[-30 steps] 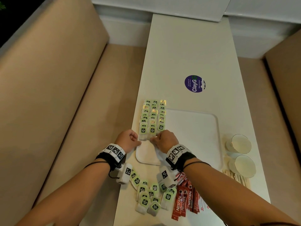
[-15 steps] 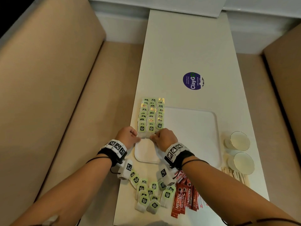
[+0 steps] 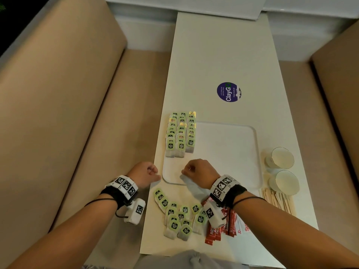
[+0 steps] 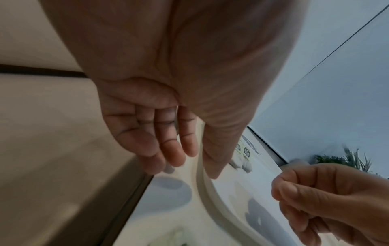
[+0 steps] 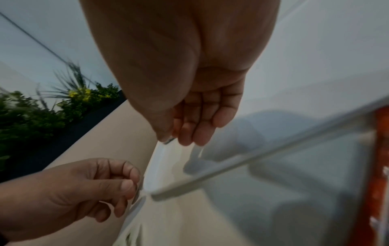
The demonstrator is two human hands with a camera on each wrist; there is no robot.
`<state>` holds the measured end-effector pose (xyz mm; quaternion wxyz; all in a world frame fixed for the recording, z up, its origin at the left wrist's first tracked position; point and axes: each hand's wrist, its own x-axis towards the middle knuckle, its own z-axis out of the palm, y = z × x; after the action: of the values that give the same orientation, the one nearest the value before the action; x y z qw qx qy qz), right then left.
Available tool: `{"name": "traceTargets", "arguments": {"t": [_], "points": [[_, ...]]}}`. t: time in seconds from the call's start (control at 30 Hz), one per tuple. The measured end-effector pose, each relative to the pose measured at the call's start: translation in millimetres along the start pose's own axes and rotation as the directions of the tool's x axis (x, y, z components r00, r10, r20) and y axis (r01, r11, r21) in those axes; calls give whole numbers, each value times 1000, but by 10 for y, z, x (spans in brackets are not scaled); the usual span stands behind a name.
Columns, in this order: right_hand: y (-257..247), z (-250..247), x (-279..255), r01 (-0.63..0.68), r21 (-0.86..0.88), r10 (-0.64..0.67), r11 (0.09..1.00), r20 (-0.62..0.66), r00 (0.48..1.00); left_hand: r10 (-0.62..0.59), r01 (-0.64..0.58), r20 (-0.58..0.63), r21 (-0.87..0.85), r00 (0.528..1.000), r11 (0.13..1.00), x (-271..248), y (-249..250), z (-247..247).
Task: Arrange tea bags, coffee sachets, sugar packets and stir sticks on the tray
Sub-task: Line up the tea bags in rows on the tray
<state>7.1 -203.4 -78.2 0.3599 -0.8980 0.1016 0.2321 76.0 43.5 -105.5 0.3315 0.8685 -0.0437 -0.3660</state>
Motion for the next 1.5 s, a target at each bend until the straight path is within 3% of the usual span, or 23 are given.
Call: {"name": "traceTargets", "arguments": {"t": [0.23, 0.47, 0.7, 0.9, 1.1, 1.3, 1.5], "points": [[-180, 222, -228, 179, -36, -164, 983, 258, 952, -11, 11, 27, 16, 1000, 1000, -274, -116, 96], [-338, 504, -236, 194, -220, -91, 956, 404, 910, 0, 1, 60, -16, 998, 1000, -445, -86, 186], [-465, 645, -225, 209, -307, -89, 929, 363, 927, -19, 28, 76, -119, 997, 993, -543, -144, 260], [-398, 655, -247, 221, -222, -136, 950, 345, 929, -39, 66, 115, -245, 993, 967, -546, -202, 238], [-312, 491, -263, 221, -67, -197, 973, 259, 946, 51, 12, 177, -335, 983, 942, -573, -104, 193], [-279, 244, -262, 224, 126, -246, 966, 196, 949, 213, -33, 296, -512, 931, 858, -604, 146, 189], [-271, 31, -218, 230, 181, -253, 956, 115, 961, 258, -30, 313, -581, 914, 813, -594, 388, 197]]}}
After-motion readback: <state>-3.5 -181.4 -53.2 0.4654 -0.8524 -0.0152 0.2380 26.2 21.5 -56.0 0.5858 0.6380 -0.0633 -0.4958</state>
